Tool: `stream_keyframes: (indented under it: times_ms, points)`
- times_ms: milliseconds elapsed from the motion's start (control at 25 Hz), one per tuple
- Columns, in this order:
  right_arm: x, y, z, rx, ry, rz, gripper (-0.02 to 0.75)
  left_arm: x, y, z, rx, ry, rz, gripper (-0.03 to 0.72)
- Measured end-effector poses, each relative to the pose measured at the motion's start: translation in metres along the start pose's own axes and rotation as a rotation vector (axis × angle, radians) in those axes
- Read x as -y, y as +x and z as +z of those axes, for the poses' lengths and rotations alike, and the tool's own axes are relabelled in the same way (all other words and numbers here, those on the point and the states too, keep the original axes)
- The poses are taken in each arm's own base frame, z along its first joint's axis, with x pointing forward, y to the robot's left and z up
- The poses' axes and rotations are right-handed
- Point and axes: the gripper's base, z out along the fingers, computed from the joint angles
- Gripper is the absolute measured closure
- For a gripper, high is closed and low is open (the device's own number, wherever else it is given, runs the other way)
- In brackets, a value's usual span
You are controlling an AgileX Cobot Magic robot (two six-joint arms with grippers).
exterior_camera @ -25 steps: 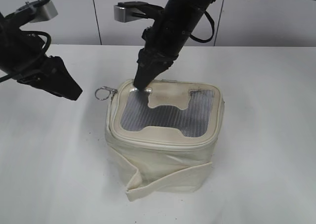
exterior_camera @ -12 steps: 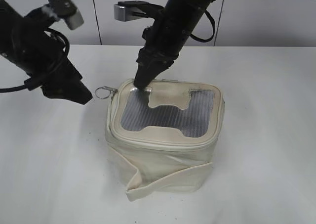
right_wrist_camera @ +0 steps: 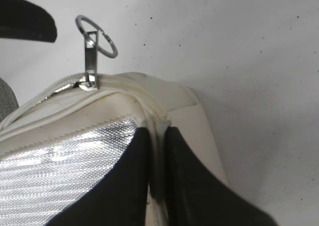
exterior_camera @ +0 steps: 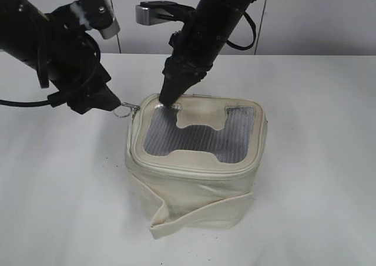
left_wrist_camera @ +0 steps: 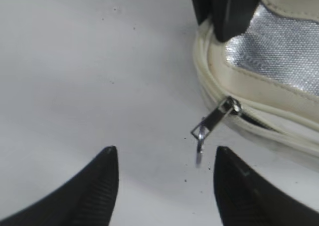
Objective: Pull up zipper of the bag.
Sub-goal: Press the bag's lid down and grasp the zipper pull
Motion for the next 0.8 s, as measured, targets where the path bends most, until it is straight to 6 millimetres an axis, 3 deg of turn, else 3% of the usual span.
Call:
stream_keyframes:
  times_ms: [320,800]
  points:
    - [0.000,0.000,0.000,-0.001,0.001,0.000,0.675,0.006,0.005,0.000,-0.067,0.058,0.056,0.271]
    - [0.000,0.000,0.000,-0.001,0.001,0.000,0.675,0.006,0.009,0.017,-0.090,0.085,0.041,0.244]
